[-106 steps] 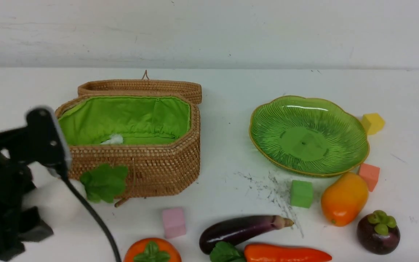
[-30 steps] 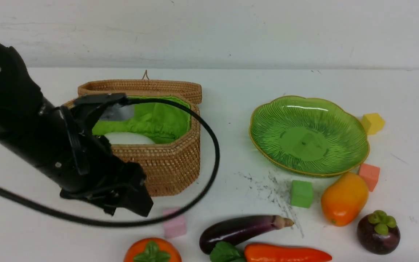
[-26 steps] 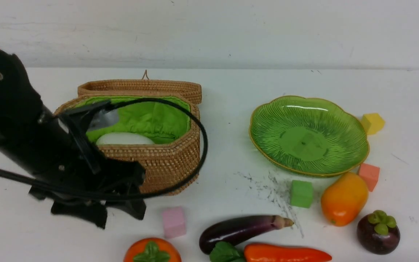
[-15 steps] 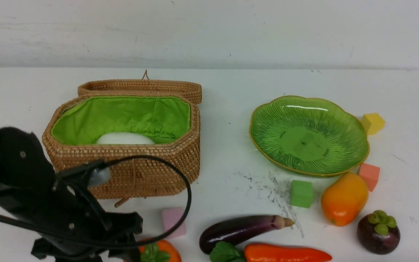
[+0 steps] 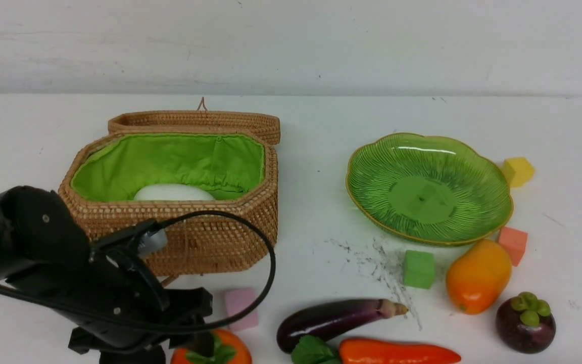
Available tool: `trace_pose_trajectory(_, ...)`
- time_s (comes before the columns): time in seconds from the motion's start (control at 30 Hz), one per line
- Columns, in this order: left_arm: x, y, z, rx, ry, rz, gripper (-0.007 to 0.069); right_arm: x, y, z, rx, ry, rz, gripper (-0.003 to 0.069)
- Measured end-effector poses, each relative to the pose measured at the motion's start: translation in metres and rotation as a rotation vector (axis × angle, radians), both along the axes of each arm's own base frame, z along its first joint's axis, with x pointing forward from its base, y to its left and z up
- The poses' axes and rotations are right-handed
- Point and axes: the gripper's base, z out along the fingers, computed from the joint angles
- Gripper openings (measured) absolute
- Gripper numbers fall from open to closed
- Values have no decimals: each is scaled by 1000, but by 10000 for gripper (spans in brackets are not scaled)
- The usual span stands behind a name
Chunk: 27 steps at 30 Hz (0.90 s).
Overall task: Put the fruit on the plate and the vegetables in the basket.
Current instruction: Grab a tomato with your left arm and place it on the plate on the right.
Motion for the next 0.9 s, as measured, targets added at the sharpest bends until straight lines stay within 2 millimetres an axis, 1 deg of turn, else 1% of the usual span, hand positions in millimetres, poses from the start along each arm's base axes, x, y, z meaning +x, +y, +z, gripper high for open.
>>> trace_pose_trajectory(0.2, 0, -2, -7, -14, 47, 4, 479, 0, 0, 0, 0, 0, 0, 242)
trace_pose_trajectory(0.4, 0, -3, -7, -19, 53, -17, 382, 0, 0, 0, 0, 0, 0, 242)
trace_pose_trajectory(0.6, -2, -3, -4, -21, 54, -43, 380, 0, 0, 0, 0, 0, 0, 242)
trace_pose_trajectory(0.7, -10, -4, 10, -44, 13, -114, 312, 0, 0, 0, 0, 0, 0, 242)
trace_pose_trajectory(0.73, -10, -4, 11, -47, 10, -119, 307, 0, 0, 0, 0, 0, 0, 242)
trace_pose_trajectory(0.77, -13, -6, 23, -77, -28, -148, 287, 0, 0, 0, 0, 0, 0, 242)
trace_pose_trajectory(0.8, -14, -7, 34, -104, -58, -170, 287, 0, 0, 0, 0, 0, 0, 242)
trace_pose_trajectory(0.9, -12, -15, 75, -206, -173, -223, 287, 0, 0, 0, 0, 0, 0, 242)
